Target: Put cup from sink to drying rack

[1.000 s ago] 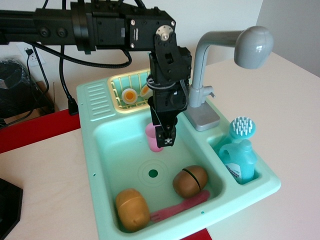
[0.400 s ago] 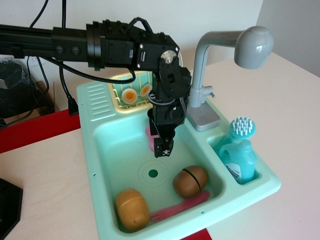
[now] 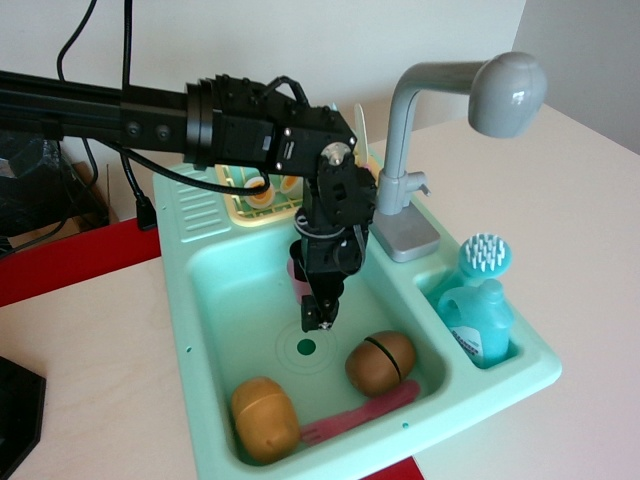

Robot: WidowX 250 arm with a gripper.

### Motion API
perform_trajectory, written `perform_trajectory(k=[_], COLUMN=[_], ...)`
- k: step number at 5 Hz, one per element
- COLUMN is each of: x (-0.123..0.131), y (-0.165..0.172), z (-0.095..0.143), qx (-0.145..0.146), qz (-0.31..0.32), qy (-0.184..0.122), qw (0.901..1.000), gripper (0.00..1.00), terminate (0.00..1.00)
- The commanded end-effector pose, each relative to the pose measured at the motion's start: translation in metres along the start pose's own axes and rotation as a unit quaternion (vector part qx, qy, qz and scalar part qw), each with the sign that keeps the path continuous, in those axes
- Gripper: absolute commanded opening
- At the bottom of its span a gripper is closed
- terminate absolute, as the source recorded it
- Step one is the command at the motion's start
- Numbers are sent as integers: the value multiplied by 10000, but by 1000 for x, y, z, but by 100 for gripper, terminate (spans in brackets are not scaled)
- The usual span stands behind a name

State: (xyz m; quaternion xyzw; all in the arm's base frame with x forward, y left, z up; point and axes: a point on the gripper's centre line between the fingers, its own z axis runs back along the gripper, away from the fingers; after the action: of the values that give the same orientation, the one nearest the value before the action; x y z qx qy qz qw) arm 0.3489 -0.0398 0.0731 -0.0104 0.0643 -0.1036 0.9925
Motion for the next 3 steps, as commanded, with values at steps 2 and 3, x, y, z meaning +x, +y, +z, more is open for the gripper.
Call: perform_trajectory(k=[2,3], x=[-6,-10], y=[-2,-2], z=[14,14], qx=[65,89], qz=[97,106], qy=[-368,-416], qw=[9993,9990], gripper=[0,0], terminate=[0,0])
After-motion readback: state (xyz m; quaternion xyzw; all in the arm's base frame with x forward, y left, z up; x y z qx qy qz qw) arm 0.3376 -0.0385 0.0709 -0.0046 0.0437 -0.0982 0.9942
